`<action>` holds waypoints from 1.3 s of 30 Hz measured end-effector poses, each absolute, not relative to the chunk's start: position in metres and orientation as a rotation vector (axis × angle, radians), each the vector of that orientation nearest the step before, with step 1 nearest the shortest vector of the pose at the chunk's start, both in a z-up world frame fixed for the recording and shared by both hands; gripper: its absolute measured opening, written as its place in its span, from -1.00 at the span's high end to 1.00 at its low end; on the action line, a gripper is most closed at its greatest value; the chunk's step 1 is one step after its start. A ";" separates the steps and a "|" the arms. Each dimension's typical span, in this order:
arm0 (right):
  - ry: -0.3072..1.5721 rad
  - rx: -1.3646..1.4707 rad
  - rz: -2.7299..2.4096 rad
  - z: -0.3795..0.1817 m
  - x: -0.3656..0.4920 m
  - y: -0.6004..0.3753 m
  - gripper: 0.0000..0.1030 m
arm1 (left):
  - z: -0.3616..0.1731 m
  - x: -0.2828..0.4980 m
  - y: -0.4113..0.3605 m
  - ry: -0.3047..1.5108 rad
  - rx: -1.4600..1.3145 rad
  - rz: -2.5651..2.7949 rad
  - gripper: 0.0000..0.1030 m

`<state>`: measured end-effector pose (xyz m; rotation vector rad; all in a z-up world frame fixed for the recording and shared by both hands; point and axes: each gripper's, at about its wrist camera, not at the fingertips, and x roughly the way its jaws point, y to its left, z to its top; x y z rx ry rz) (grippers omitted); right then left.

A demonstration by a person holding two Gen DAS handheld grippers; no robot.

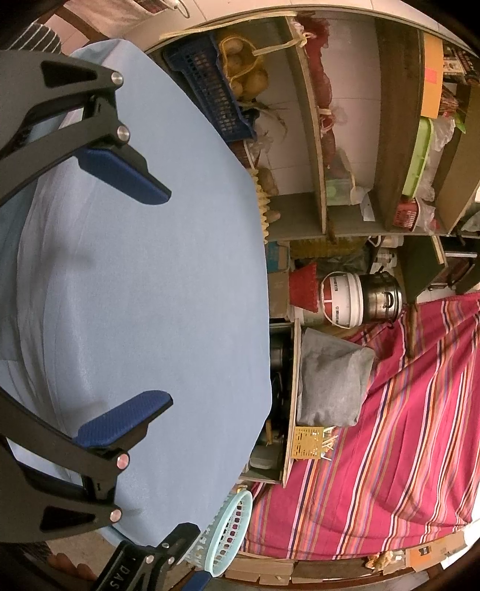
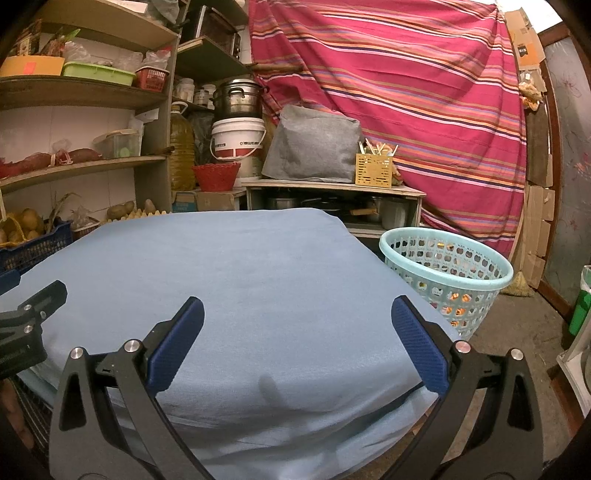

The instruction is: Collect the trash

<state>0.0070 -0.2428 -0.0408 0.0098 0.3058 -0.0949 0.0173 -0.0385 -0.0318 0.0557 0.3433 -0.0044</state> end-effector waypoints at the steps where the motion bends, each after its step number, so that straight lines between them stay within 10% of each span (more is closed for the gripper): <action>1: 0.306 0.010 -0.095 -0.041 0.007 -0.243 -0.92 | -0.032 0.017 -0.039 0.344 0.055 -0.004 -0.91; 39: 0.308 0.006 -0.099 -0.044 0.008 -0.246 -0.92 | -0.031 0.018 -0.037 0.343 0.060 -0.005 -0.91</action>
